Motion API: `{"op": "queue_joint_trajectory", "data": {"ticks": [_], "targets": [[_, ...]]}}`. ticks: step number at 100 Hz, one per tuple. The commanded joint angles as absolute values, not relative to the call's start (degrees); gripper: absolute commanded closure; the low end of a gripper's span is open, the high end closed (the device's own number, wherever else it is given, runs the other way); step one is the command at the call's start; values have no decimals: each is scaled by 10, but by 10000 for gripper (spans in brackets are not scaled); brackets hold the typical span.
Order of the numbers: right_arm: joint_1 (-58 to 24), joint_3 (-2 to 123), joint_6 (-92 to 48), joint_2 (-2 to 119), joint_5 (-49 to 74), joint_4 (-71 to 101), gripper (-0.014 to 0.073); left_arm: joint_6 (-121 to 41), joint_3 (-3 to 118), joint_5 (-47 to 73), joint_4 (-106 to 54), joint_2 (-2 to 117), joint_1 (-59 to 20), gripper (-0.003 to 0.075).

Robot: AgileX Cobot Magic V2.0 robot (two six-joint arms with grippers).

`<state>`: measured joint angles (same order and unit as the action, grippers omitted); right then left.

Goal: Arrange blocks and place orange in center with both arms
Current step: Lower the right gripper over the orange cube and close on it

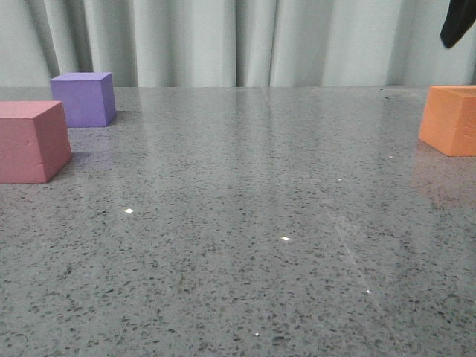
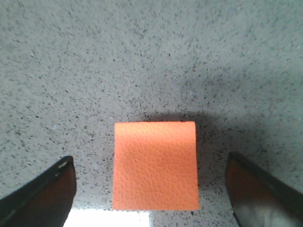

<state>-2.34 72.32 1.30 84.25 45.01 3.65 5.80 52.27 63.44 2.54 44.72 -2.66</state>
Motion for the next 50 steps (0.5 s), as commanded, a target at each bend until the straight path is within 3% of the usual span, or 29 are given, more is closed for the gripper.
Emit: {"op": "queue_joint_trajectory", "data": {"ticks": [1,50], "targets": [[-23,743,6,842,423,39,-40,58,542,607,25,448,-27,75],[-23,743,5,920,421,31,-39,58,542,607,25,448,-27,83]]}}
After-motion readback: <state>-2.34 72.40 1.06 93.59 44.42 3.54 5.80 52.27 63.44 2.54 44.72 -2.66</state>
